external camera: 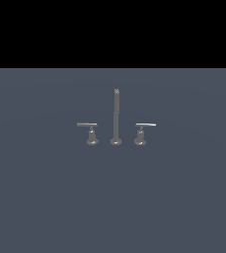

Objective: Turn on the faucet by rotating a designated handle.

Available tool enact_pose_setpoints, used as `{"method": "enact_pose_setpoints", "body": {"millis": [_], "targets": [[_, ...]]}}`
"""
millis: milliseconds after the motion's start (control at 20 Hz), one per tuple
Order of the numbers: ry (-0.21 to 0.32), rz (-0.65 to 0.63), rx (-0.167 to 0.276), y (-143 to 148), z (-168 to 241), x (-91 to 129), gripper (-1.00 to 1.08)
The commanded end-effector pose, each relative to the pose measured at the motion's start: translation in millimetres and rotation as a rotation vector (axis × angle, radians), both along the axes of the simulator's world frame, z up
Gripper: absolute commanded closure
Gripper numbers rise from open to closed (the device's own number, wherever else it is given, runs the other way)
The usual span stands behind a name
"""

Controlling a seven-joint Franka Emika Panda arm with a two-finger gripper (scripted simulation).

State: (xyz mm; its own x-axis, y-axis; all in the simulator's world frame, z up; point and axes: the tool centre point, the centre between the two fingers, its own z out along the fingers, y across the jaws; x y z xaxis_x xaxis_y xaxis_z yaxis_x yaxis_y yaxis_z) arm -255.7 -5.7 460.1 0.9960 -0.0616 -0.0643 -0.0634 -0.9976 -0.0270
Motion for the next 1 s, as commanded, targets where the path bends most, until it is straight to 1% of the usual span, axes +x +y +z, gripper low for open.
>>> {"method": "enact_pose_setpoints", "body": {"millis": [0, 250, 500, 950], "targets": [[0.000, 0.000, 0.000, 0.0, 0.0, 0.0, 1.08], [0.000, -0.013, -0.001, 2.9, -3.1, 1.2, 1.08], [-0.001, -0.051, -0.002, 11.7, -12.3, 5.1, 1.08], [-0.002, -0.186, -0.008, 41.3, -44.9, 21.6, 1.08]]}}
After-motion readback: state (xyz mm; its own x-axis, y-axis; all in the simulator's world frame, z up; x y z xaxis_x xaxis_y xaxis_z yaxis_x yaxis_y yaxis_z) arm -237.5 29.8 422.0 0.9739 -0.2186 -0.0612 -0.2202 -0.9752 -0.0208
